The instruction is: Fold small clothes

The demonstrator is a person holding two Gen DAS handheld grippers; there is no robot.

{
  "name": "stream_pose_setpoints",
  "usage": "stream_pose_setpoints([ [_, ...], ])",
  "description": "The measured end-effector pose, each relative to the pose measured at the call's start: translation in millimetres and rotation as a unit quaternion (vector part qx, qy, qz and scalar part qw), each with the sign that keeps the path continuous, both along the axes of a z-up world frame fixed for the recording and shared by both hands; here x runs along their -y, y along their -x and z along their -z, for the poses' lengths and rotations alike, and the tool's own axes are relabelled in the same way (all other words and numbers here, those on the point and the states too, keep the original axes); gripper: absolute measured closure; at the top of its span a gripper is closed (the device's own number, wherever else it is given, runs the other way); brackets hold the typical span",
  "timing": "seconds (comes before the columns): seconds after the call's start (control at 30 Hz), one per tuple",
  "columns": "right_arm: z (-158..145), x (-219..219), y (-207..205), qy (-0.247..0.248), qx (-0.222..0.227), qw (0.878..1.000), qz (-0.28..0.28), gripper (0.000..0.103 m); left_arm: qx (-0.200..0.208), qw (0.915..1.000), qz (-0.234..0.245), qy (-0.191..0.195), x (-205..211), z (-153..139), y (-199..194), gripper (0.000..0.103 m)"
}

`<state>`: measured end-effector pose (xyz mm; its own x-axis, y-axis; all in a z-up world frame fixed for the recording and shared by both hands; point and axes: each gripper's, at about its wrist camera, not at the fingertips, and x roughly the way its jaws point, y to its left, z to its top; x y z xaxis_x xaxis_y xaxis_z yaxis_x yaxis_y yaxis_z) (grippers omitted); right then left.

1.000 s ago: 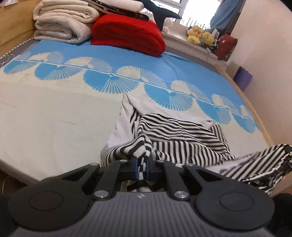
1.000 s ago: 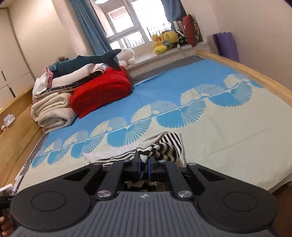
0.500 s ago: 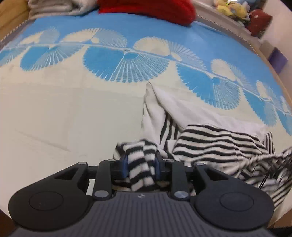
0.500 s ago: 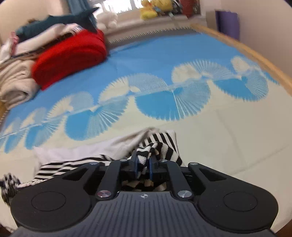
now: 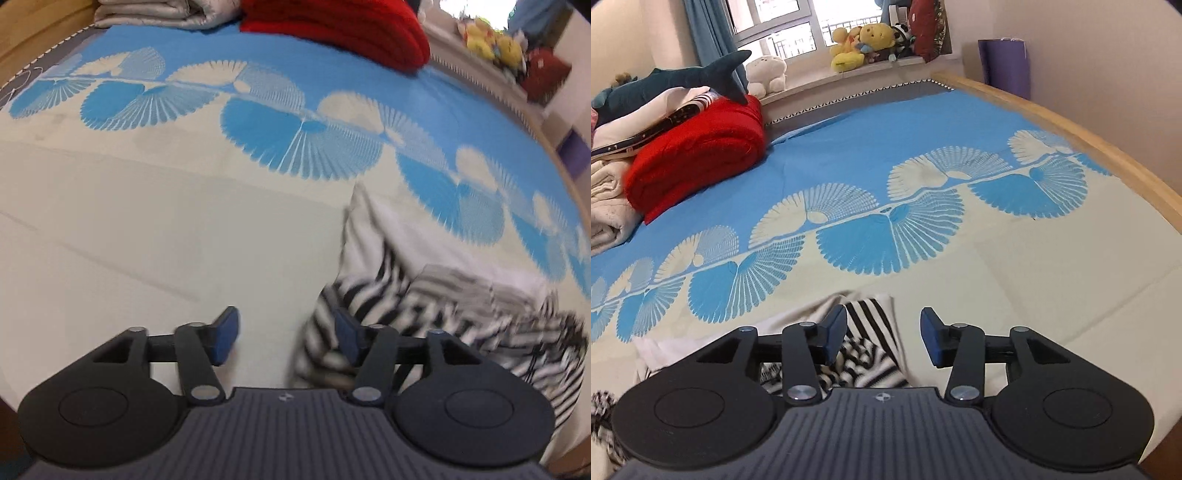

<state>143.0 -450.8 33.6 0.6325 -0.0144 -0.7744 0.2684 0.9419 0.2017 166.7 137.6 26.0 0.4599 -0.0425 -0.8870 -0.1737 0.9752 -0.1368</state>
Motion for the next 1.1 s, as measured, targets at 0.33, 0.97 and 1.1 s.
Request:
stream_pose_setpoints([
  [0.33,23,-23,19,0.072,-0.052,0.987,-0.134,0.054,-0.022,0.9941,0.1,-0.036,26,16,25,0.017],
  [0.97,77,-85,-42,0.213,0.004,0.945,-0.248,0.044,0.089,0.9667,0.22,-0.096,98,29,-50,0.021],
  [1.1,89,-80,-66,0.169,-0.012,0.952,-0.254,0.044,0.065,0.9699,0.218,-0.087,97,41,-65,0.021],
])
